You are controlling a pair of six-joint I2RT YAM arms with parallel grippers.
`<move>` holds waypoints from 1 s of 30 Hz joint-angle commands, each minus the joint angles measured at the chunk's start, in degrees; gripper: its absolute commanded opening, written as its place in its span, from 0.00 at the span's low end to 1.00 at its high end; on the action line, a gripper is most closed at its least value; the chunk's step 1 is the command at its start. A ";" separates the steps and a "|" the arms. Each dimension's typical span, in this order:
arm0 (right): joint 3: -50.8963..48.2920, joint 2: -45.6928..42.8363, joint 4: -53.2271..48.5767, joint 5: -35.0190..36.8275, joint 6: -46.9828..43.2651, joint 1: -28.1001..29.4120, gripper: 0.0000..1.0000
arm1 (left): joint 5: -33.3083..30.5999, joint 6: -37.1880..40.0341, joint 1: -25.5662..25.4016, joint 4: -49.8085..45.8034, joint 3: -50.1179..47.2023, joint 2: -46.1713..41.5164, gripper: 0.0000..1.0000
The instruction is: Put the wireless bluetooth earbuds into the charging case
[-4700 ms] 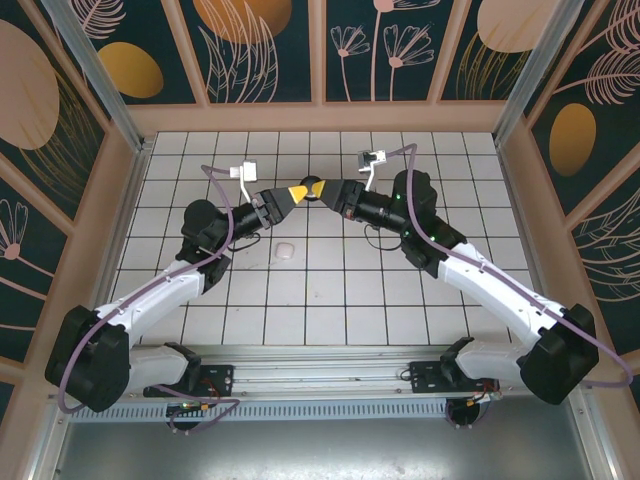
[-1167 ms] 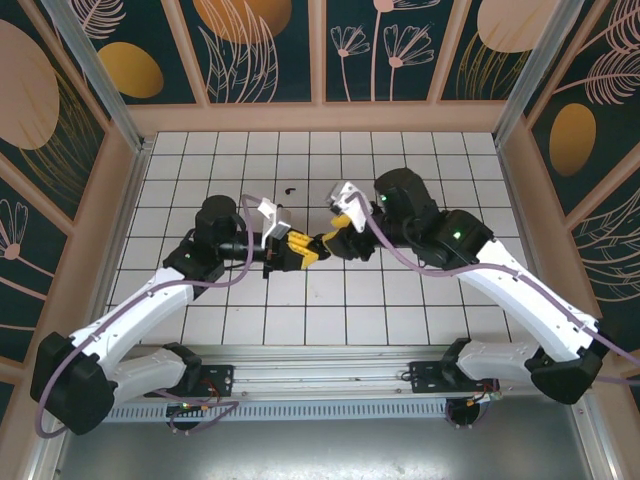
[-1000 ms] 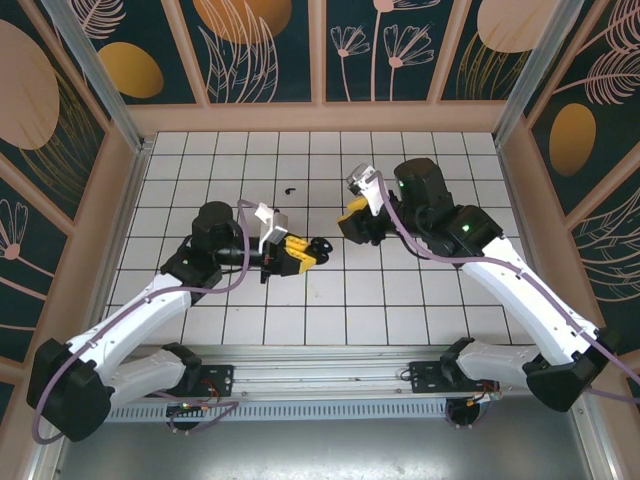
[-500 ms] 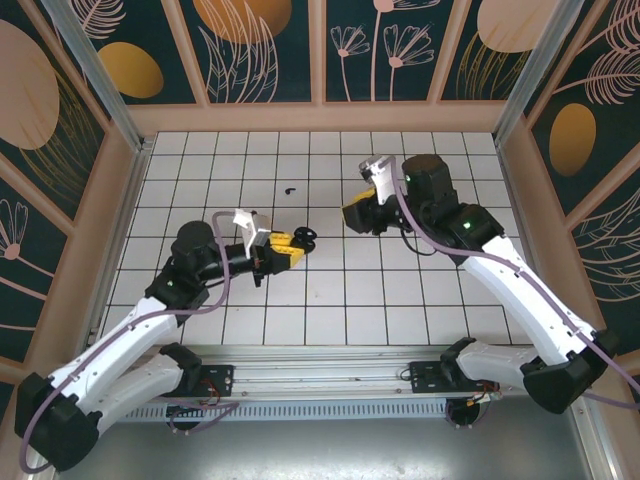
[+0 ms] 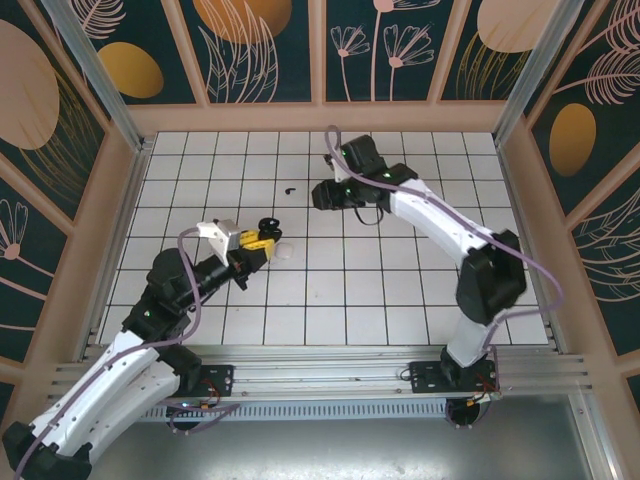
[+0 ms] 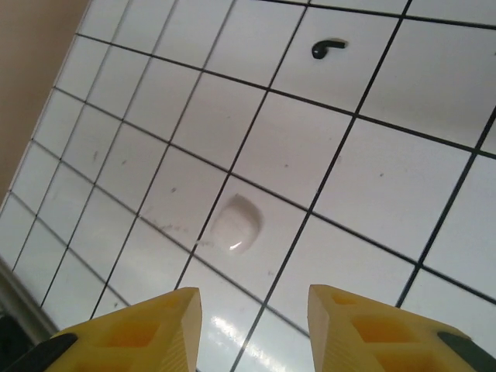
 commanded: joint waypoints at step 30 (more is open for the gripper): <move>48.34 51.70 7.11 -3.58 -1.63 1.45 0.42 | -2.96 -8.03 -0.26 -2.58 -7.89 -9.68 0.00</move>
